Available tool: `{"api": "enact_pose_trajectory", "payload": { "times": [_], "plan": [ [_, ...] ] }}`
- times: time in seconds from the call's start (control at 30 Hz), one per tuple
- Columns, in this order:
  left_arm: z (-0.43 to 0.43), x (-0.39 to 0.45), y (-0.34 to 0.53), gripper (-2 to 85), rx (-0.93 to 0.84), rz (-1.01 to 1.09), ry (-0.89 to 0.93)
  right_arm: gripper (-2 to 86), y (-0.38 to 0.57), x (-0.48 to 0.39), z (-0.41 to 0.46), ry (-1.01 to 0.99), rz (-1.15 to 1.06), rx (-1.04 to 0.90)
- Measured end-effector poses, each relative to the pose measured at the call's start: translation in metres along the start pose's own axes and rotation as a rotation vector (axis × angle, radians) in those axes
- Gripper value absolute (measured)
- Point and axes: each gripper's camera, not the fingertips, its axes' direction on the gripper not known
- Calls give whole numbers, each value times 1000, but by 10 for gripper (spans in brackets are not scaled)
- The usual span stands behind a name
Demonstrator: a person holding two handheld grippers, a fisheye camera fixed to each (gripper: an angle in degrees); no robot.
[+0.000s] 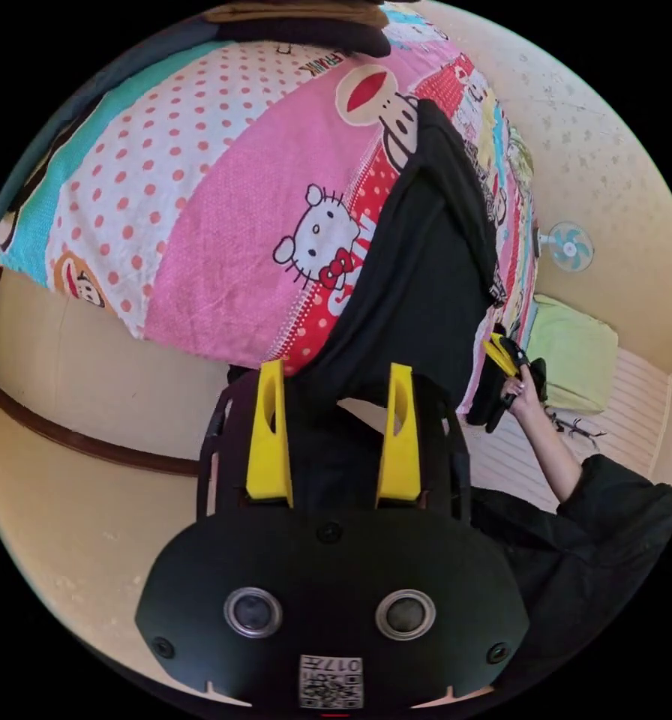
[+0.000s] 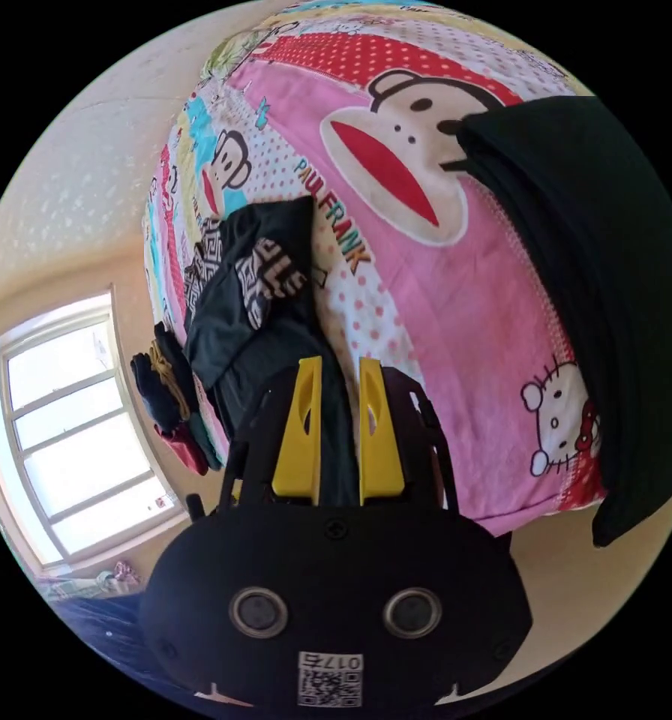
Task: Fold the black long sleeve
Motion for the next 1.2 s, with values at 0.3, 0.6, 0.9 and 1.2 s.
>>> {"api": "enact_pose_trajectory", "payload": {
  "times": [0.3, 0.6, 0.9, 1.2],
  "plan": [
    [21, 7, -5, 65, -238, 128, -125, 39, 78, 27, 37, 33, -162, -411],
    [-88, 1, 26, 52, -173, 160, 434, 21, 64, 34, -73, -275, -277, -394],
    [-159, 44, 88, 38, -154, 205, 575, 18, 66, 39, -153, -420, -355, -427],
    [-150, 51, 84, 37, 46, 113, 804, 23, 37, 72, -158, -590, -189, -376]
  ]
}}
